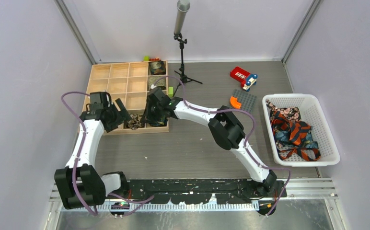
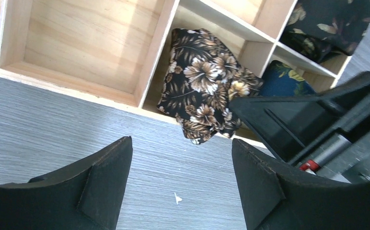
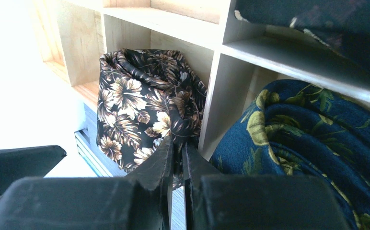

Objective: Roll the ties
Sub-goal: Place the tie in the storage box.

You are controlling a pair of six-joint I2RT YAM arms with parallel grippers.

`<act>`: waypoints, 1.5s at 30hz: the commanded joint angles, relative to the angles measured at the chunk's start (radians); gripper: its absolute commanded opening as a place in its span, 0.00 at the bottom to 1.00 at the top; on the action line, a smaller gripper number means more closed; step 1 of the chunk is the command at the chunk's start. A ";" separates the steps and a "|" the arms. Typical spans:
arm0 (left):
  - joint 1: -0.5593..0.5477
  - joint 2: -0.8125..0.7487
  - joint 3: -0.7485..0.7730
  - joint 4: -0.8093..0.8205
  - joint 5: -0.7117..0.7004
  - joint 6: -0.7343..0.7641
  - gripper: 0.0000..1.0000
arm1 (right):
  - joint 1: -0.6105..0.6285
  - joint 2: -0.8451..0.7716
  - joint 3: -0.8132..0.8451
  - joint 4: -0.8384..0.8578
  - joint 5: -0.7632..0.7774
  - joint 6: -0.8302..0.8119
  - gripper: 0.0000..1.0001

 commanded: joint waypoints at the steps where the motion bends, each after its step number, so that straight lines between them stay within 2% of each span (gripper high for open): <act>1: 0.001 0.029 0.005 -0.019 -0.018 0.022 0.76 | 0.023 -0.110 -0.046 -0.090 0.068 -0.052 0.00; 9: 0.000 0.037 -0.015 0.001 0.022 0.014 0.68 | 0.031 -0.157 -0.119 -0.118 0.123 -0.017 0.00; 17: 0.000 0.014 -0.040 0.004 0.028 0.013 0.67 | 0.037 -0.102 -0.048 -0.141 0.170 0.011 0.00; 23: -0.053 0.001 -0.089 0.028 0.040 -0.022 0.53 | 0.034 -0.044 0.049 -0.142 0.211 0.075 0.00; 26: -0.069 0.009 -0.111 0.036 0.036 -0.025 0.50 | 0.031 -0.035 0.064 -0.150 0.211 0.082 0.00; 35: -0.089 0.060 -0.140 0.092 -0.054 -0.034 0.46 | 0.029 -0.058 0.003 -0.133 0.201 0.082 0.00; 45: -0.089 0.085 -0.153 0.202 -0.173 -0.084 0.49 | 0.029 -0.076 -0.051 -0.107 0.185 0.084 0.00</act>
